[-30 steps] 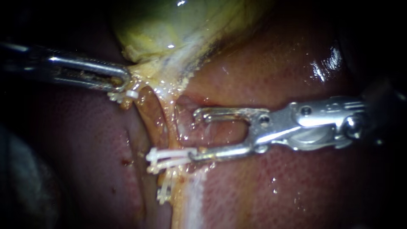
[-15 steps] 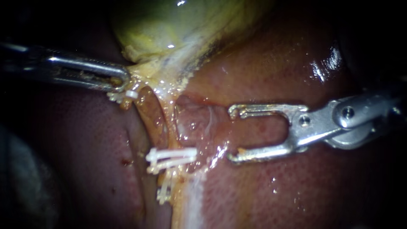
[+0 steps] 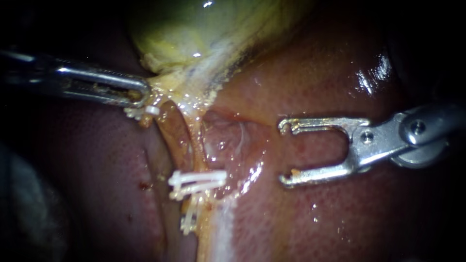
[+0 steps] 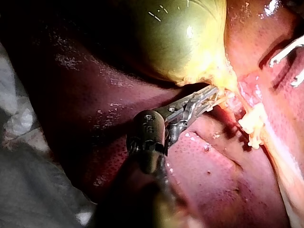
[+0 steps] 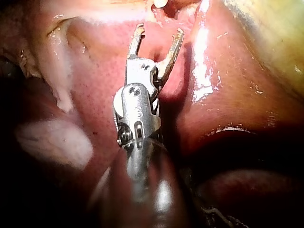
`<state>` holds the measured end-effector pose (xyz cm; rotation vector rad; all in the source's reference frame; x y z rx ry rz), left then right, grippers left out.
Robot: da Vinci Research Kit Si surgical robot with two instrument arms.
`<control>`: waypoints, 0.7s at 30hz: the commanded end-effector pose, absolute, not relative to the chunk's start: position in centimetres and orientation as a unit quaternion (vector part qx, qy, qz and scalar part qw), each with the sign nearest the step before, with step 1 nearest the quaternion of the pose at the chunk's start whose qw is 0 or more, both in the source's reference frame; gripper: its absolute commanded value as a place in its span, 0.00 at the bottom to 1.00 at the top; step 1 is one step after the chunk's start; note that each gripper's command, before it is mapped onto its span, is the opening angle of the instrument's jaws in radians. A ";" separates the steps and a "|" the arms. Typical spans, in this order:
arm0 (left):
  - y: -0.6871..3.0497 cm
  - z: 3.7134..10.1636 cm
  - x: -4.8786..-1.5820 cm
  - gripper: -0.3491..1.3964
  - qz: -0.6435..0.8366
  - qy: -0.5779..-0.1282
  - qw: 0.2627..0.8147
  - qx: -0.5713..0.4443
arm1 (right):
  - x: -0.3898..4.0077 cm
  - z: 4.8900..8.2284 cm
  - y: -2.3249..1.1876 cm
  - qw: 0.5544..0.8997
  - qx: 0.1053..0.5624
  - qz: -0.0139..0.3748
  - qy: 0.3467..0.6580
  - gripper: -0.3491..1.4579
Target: Going back second clip right tube
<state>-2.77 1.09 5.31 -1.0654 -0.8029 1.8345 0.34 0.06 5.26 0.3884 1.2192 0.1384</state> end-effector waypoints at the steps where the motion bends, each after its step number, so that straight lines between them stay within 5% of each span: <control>1: 1.10 5.33 -2.78 0.00 0.733 -0.320 0.423 -0.426 | 0.34 5.25 0.05 0.800 0.181 0.064 0.569 0.47; 21: 1.03 5.74 -3.18 0.00 0.737 -0.323 0.414 -0.424 | 0.31 5.25 0.05 0.800 0.182 0.064 0.569 0.47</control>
